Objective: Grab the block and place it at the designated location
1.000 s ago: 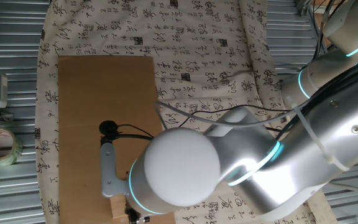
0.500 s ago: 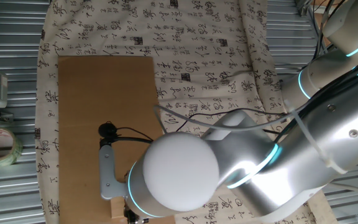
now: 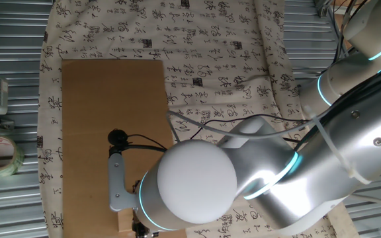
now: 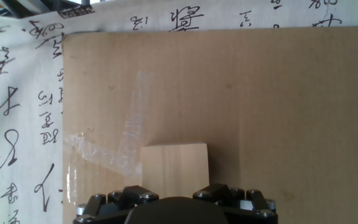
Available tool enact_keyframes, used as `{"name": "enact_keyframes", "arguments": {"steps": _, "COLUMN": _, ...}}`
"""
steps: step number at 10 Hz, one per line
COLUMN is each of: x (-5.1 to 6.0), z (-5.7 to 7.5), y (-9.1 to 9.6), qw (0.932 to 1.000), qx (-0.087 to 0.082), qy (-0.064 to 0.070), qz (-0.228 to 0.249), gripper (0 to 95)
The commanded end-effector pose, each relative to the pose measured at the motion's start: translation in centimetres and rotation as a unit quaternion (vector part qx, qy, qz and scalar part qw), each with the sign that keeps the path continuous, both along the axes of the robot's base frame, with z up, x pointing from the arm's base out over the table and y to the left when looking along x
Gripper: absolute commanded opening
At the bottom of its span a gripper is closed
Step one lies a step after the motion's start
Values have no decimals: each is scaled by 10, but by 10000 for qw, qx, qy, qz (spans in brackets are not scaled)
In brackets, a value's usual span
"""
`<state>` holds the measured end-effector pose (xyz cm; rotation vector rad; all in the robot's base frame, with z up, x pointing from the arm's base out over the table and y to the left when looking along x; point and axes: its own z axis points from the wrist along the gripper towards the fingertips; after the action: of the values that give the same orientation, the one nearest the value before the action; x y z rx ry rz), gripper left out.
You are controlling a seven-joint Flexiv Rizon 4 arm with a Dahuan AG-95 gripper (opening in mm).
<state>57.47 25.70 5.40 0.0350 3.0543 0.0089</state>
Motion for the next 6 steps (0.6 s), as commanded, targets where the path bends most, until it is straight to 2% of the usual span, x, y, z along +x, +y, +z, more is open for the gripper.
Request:
{"name": "enact_keyframes", "arguments": {"steps": 1, "x": 0, "z": 0, "y": 0, "qw": 10000, "qx": 0, "qy": -9, "qz": -18, "gripper": 760}}
{"name": "enact_keyframes", "arguments": {"steps": 6, "x": 0, "z": 0, "y": 0, "qw": 10000, "qx": 8, "qy": 1, "qz": -54, "gripper": 760}}
